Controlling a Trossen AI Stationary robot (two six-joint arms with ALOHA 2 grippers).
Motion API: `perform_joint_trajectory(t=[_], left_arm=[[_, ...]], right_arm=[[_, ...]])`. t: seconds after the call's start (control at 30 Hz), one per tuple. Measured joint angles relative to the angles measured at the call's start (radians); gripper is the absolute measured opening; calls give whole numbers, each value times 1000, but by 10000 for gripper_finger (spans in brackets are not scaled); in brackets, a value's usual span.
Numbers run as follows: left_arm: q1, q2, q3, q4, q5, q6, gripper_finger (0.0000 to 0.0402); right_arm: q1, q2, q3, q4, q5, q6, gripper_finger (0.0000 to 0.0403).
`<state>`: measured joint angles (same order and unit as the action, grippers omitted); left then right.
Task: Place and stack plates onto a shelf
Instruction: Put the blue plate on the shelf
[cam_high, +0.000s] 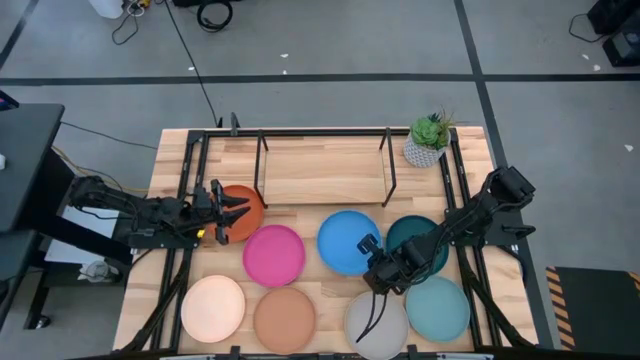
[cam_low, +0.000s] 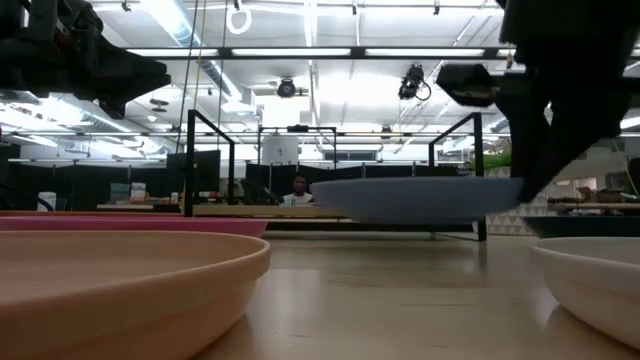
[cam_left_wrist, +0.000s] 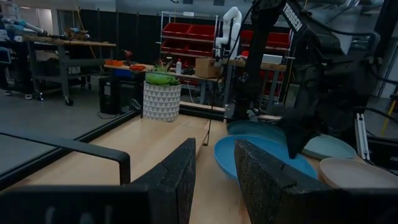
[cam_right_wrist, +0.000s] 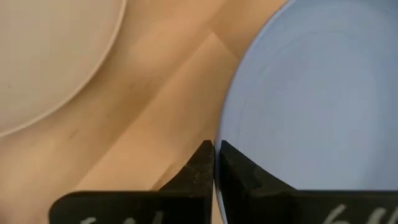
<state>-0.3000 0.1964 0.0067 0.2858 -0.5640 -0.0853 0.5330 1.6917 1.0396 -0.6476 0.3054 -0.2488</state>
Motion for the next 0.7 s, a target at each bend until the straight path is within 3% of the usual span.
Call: perform_joint_trajectory(t=[0.3,0.7], left_arm=[[0,0,0,0,0,1,119],[0,0,0,0,0,3,119]], right_arm=[[-3,0,89,-153,148,5,18],[-200,-4,89,-162,92,-62,18]])
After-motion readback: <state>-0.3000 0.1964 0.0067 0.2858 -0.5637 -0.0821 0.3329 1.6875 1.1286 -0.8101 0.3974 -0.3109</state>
